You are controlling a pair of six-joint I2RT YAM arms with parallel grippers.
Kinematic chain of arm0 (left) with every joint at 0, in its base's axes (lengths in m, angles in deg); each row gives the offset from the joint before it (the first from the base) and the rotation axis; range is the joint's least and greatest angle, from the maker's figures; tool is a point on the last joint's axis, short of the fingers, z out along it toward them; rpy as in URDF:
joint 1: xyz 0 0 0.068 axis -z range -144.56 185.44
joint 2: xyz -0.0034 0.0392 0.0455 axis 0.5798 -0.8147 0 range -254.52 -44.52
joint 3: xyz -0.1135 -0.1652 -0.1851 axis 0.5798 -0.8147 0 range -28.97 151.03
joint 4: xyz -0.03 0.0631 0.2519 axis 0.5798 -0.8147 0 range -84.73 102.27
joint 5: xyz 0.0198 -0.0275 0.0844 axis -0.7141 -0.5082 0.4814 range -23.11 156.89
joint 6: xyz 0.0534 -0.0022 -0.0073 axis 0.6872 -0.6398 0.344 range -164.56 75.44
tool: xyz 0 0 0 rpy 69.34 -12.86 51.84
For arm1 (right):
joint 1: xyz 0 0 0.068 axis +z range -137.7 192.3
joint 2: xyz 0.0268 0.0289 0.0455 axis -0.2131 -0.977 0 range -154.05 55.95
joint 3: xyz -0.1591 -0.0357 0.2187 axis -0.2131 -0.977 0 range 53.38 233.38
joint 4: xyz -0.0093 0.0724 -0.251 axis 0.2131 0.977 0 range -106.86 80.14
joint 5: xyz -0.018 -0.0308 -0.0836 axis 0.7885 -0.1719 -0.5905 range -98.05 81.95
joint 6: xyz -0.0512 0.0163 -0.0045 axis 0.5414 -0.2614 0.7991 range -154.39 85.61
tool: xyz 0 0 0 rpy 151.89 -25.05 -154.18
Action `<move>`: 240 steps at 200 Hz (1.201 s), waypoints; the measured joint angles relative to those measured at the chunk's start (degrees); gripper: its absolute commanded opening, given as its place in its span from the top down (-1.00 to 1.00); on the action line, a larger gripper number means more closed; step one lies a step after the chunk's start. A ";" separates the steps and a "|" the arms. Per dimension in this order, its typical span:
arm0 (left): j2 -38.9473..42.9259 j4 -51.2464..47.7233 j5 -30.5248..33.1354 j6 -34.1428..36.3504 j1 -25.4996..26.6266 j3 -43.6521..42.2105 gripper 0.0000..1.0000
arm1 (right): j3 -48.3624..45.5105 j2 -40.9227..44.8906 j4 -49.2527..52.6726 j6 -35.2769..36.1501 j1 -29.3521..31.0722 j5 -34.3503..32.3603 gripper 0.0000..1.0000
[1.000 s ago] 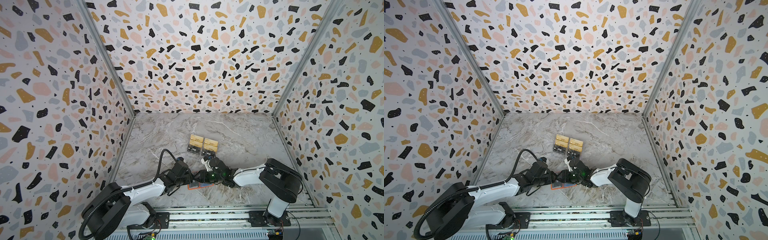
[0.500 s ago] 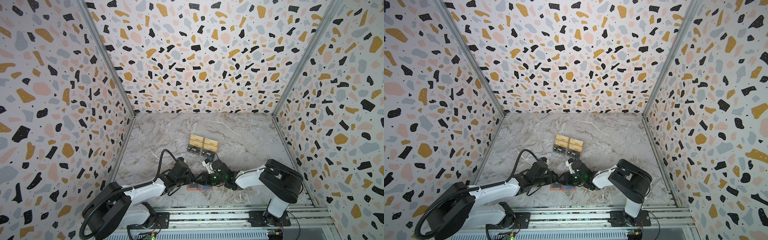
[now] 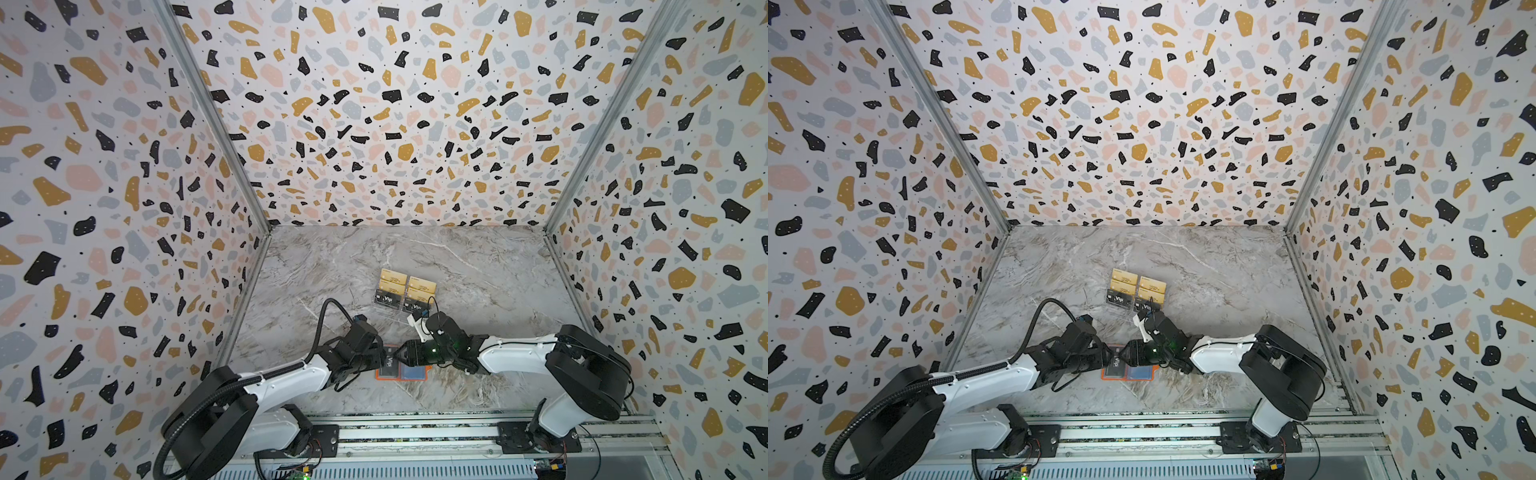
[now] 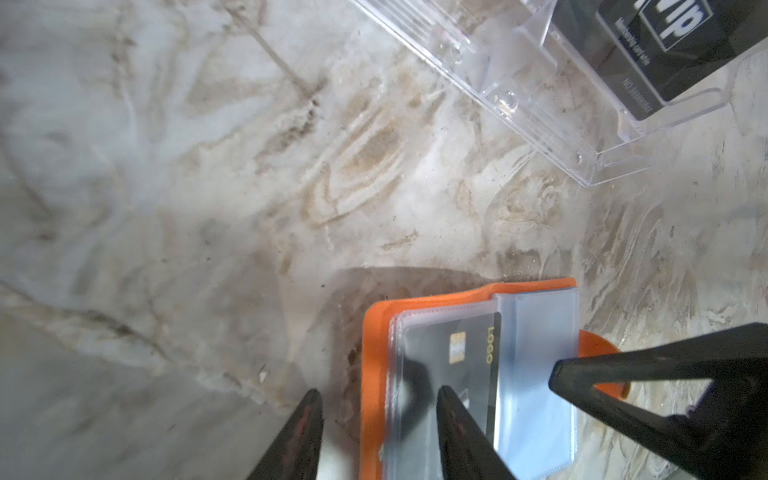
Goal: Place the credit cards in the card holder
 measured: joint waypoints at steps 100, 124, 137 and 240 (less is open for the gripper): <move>4.79 -12.81 4.33 1.75 0.09 10.51 0.11 | 2.23 4.92 10.67 11.63 -4.28 -0.48 0.12; 4.50 -12.87 4.15 1.95 1.05 11.21 0.14 | 2.23 5.14 11.80 13.40 -4.55 -0.33 0.17; 4.48 -12.96 3.91 1.97 1.60 11.21 0.15 | 2.23 5.14 11.78 14.08 -4.55 -0.02 0.21; -8.41 -3.34 0.15 0.15 10.08 14.47 0.28 | -2.69 3.56 8.76 13.38 -4.55 1.27 0.49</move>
